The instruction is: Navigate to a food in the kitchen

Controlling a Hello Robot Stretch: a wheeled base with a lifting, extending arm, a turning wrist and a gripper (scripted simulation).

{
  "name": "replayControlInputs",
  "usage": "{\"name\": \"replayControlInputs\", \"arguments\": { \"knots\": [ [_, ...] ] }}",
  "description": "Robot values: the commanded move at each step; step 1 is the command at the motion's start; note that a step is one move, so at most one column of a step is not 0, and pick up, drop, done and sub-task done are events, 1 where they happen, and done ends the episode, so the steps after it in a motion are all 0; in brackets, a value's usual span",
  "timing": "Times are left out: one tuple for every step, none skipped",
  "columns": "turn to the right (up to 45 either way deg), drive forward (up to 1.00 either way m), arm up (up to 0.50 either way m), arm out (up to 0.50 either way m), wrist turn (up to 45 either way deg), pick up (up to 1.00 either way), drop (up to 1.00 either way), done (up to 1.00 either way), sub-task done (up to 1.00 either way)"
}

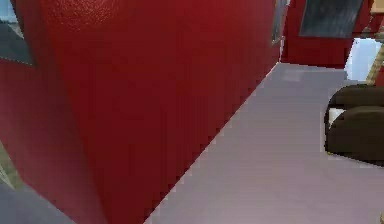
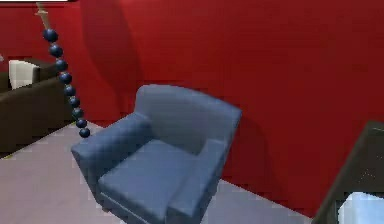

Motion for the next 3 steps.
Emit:
{"name": "replayControlInputs", "arguments": {
  "knots": [
    [-45.0, 0.00, 0.00, 0.00, 0.0, 0.00, 0.00, 0.00, 0.00],
    [-18.0, 0.00, 0.00, 0.00, 0.0, 0.00, 0.00, 0.00, 0.00],
    [0.0, 1.00, 0.00, 0.00, 0.0, 0.00, 0.00, 0.00, 0.00]
  ]
}}
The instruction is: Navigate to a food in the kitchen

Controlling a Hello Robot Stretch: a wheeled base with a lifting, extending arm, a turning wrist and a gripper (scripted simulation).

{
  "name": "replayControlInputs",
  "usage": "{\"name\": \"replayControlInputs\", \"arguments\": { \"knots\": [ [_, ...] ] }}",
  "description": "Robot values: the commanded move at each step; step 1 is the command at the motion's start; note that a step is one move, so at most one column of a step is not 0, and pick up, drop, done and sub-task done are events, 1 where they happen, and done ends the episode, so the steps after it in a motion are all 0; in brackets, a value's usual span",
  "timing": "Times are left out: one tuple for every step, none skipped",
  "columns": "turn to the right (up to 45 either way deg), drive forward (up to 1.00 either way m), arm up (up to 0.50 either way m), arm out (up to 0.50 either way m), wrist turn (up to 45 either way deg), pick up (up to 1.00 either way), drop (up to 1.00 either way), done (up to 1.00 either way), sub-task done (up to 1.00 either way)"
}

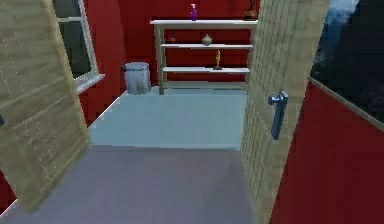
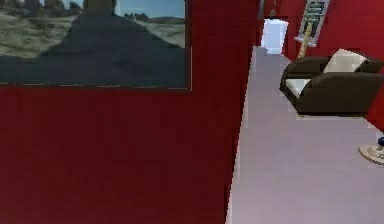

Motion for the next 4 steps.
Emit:
{"name": "replayControlInputs", "arguments": {
  "knots": [
    [-3.0, 0.00, 0.00, 0.00, 0.0, 0.00, 0.00, 0.00, 0.00],
    [0.0, 0.65, 0.00, 0.00, 0.0, 0.00, 0.00, 0.00, 0.00],
    [15.0, 0.00, 0.00, 0.00, 0.0, 0.00, 0.00, 0.00, 0.00],
    [0.0, 0.60, 0.00, 0.00, 0.0, 0.00, 0.00, 0.00, 0.00]
  ]
}}
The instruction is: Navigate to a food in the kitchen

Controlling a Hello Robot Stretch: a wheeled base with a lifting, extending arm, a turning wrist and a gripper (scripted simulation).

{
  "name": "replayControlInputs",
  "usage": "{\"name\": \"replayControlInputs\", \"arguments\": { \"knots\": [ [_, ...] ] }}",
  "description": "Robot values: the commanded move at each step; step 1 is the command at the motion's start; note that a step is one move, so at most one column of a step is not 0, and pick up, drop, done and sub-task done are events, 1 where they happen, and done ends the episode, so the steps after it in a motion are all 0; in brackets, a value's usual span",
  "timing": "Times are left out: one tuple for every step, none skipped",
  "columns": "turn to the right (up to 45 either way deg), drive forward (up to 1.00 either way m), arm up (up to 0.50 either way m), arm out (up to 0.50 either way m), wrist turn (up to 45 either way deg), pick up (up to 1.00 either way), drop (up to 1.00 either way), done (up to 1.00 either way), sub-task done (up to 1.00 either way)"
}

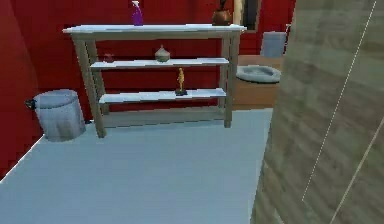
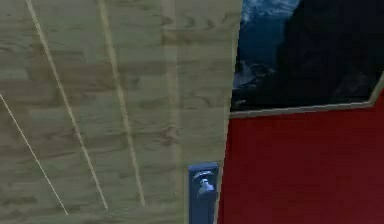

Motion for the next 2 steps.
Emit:
{"name": "replayControlInputs", "arguments": {
  "knots": [
    [-45.0, 0.00, 0.00, 0.00, 0.0, 0.00, 0.00, 0.00, 0.00],
    [-30.0, 0.00, 0.00, 0.00, 0.0, 0.00, 0.00, 0.00, 0.00]
  ]
}}
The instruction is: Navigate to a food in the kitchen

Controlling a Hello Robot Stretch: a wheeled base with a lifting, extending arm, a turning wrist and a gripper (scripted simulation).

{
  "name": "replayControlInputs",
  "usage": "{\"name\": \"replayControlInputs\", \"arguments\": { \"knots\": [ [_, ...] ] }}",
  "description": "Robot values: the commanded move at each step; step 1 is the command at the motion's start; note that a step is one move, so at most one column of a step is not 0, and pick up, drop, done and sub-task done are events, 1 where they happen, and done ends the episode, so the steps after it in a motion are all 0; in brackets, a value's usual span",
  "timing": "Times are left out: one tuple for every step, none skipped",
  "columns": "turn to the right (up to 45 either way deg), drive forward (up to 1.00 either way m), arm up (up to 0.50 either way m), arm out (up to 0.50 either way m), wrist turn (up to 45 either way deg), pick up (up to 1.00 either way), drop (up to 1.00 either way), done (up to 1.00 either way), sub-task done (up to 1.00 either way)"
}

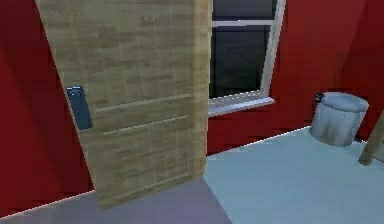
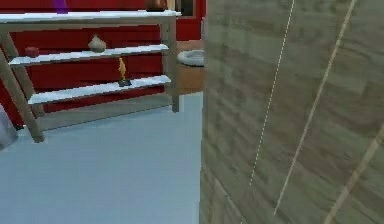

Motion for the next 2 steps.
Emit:
{"name": "replayControlInputs", "arguments": {
  "knots": [
    [0.0, 0.40, 0.00, 0.00, 0.0, 0.00, 0.00, 0.00, 0.00],
    [45.0, 0.00, 0.00, 0.00, 0.0, 0.00, 0.00, 0.00, 0.00]
  ]
}}
